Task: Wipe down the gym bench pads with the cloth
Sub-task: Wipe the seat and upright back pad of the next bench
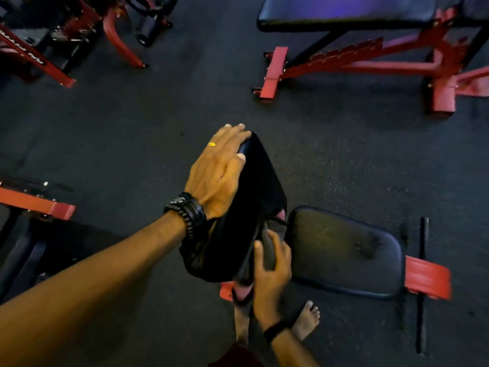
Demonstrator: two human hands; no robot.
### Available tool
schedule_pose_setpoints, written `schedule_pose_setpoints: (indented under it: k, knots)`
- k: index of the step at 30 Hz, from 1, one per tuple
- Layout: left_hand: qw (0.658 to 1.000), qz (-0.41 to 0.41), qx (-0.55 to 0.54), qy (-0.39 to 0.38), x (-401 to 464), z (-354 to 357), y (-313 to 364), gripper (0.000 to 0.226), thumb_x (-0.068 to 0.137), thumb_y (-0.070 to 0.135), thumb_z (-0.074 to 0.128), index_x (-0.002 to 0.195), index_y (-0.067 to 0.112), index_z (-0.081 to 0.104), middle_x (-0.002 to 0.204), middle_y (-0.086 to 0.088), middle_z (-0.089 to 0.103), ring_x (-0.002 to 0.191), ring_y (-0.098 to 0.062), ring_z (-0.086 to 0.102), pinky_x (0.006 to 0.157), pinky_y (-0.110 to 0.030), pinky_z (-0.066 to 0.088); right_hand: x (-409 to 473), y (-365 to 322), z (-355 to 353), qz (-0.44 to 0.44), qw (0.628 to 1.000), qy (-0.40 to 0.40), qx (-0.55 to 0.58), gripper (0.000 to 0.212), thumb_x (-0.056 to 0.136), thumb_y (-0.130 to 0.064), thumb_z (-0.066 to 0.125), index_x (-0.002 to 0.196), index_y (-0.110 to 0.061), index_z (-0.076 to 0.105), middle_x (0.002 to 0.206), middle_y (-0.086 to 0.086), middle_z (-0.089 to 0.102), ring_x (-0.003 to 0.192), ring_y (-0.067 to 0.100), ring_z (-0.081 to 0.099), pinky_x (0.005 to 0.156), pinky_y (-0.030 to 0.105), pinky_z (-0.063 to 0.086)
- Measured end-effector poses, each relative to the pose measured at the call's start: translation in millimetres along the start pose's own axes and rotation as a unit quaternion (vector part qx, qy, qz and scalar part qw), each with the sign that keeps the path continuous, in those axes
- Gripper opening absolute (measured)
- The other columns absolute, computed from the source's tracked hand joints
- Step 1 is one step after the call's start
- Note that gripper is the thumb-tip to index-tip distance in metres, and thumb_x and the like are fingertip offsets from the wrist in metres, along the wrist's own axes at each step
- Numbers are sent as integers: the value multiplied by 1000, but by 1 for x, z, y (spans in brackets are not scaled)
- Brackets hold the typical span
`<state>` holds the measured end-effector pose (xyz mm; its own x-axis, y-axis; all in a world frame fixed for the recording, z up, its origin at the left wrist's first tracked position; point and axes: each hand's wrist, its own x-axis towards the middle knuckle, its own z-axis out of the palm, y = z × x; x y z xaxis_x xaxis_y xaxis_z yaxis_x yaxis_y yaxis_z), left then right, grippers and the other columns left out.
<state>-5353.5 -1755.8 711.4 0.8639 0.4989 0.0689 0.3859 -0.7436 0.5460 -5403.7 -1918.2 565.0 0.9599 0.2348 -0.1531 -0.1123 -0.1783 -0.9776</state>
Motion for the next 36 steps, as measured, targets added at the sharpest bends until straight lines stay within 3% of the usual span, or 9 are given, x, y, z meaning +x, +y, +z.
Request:
schedule_pose_setpoints:
  k: [2,4,7,10,14,18,23,30,36]
  knots:
    - [1000,-8,3,-1,1,0,1,70,83,38,22,142,10,48,154,-5,39,148,-18,24,122,-31,17,48,23,14,131,991,27,7,36,90,-35,68,123,-22,66,119,14,66,116,29,61,92,25,42]
    - [1000,-15,12,-5,1,-2,3,66,82,33,27,142,12,48,154,-3,38,148,-17,23,123,-33,17,109,13,29,190,982,13,16,33,92,-25,68,124,-18,68,121,14,67,116,32,61,90,30,45]
    - [999,-27,18,-10,1,-4,7,64,80,25,36,143,14,46,155,-1,37,148,-14,21,123,-35,17,146,-42,42,117,993,22,20,36,92,-33,66,127,-23,64,120,6,64,111,21,60,95,34,48]
    - [999,-33,19,-15,0,-4,10,66,80,26,33,144,15,45,156,0,36,148,-13,19,123,-35,17,95,-85,31,-17,999,4,46,40,91,-37,66,130,-28,59,114,-4,58,104,7,56,91,23,45]
    - [999,-47,9,-19,-1,-9,15,68,79,26,28,144,14,44,157,0,34,149,-13,18,123,-33,13,23,-55,0,-144,988,-60,6,36,94,-48,55,129,-40,54,121,-5,53,116,2,54,96,14,43]
    - [998,-45,18,-31,-4,-14,23,71,78,28,27,146,13,42,158,-1,33,149,-14,17,122,-29,10,43,-15,-22,-135,968,-156,-143,47,95,-61,44,136,-37,47,125,-1,52,111,17,59,89,34,53]
    - [993,22,107,-39,-7,-15,25,71,79,34,31,144,9,44,157,-7,35,149,-19,20,124,-32,5,107,-29,-70,-83,889,-196,-406,44,98,-44,52,140,-31,48,128,6,52,116,28,52,88,43,49]
    - [934,171,302,-90,-17,-11,40,76,85,55,28,144,11,46,153,-8,41,150,-26,19,124,-42,-1,113,-72,-150,-122,862,-167,-463,45,96,-47,53,139,-32,50,129,3,53,120,25,51,93,40,48]
    - [969,112,163,-150,-60,24,78,78,83,60,19,143,17,44,150,-1,43,149,-19,19,122,-32,0,108,-93,-195,-151,864,-157,-454,44,95,-49,55,136,-35,51,129,-2,53,119,19,52,94,41,48]
